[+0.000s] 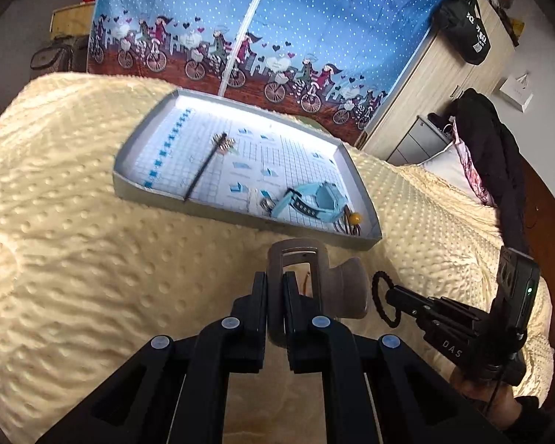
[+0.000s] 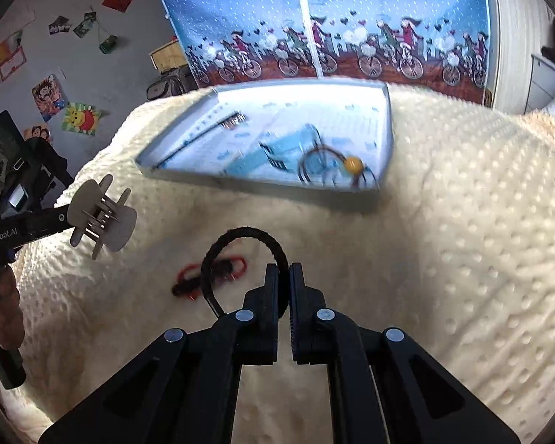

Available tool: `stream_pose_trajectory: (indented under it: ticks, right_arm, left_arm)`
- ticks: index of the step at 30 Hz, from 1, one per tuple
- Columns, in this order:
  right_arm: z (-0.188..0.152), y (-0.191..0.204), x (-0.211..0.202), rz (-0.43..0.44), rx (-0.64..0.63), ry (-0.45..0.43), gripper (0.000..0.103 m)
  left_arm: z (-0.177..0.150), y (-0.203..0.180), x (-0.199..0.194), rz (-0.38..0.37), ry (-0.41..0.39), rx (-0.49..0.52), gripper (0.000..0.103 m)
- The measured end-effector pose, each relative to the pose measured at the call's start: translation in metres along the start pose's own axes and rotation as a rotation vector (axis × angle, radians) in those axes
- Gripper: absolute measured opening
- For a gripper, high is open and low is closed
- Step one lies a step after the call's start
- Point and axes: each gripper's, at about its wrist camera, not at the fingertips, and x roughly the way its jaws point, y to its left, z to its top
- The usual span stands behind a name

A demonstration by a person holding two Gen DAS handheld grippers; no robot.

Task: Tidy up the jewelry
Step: 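Carry the box in the left tool while the right tool carries the hair tie into the tray, release both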

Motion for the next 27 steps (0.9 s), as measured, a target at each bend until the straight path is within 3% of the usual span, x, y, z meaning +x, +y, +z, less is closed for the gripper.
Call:
stream_pose_trajectory:
  ticks: [4, 9, 14, 19, 27]
  right_arm:
    - [0.024, 0.012, 0.002, 0.014, -0.003, -0.026, 0.005]
    - [0.057, 0.023, 0.022, -0.001, -0.023, -0.041, 0.005]
    - [0.081, 0.022, 0.045, -0.076, -0.034, -0.081, 0.005]
    - [0.098, 0.028, 0.070, -0.143, -0.084, -0.115, 0.005]
    - [0.098, 0.029, 0.103, -0.119, -0.080, -0.059, 0.005]
  left_arm:
    - [0.020, 0.004, -0.005, 0.011, -0.058, -0.031, 0.008]
    - [0.050, 0.013, 0.016, 0.032, -0.100, -0.063, 0.008]
    - [0.062, 0.036, 0.043, -0.020, -0.144, -0.122, 0.008]
    - [0.068, 0.052, 0.084, -0.020, -0.131, -0.174, 0.008]
    - [0.063, 0.064, 0.119, -0.041, -0.080, -0.212, 0.008]
